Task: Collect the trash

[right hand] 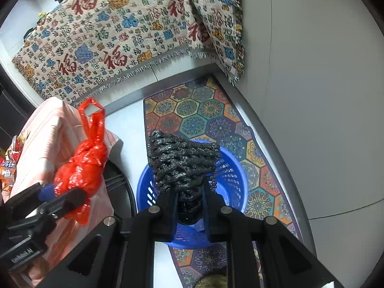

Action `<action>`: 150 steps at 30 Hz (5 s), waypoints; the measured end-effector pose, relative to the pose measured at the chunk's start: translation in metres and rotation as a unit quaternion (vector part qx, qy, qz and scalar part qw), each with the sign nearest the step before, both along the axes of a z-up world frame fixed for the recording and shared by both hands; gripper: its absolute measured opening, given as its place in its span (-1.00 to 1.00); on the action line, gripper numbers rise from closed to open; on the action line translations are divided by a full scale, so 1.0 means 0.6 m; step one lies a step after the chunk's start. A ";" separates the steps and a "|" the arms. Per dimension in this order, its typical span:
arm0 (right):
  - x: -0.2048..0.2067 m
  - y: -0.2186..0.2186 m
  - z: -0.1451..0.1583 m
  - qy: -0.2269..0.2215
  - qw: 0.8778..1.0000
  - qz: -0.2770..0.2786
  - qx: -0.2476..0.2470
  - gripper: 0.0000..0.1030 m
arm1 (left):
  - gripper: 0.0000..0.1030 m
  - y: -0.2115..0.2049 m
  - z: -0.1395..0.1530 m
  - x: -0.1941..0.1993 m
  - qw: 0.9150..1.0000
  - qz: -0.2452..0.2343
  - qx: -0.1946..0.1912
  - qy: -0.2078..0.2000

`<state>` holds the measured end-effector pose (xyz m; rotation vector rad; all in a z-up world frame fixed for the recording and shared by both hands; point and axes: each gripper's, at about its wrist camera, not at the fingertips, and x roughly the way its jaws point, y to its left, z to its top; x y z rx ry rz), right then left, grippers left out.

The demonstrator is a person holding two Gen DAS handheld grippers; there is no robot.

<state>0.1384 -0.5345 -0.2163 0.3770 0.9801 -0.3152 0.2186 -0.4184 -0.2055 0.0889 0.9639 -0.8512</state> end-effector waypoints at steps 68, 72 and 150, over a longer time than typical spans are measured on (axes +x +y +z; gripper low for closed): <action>0.269 0.737 0.024 -0.002 0.990 0.089 -0.110 1.00 | 0.99 0.888 0.017 0.122 0.903 0.400 0.150 -0.034; 0.336 0.737 0.021 -0.002 0.991 0.080 -0.110 1.00 | 0.99 0.886 0.018 0.144 0.893 0.422 0.152 -0.030; 0.299 0.704 0.020 0.004 0.993 0.039 -0.108 1.00 | 0.99 0.857 0.023 0.116 0.908 0.389 0.153 -0.033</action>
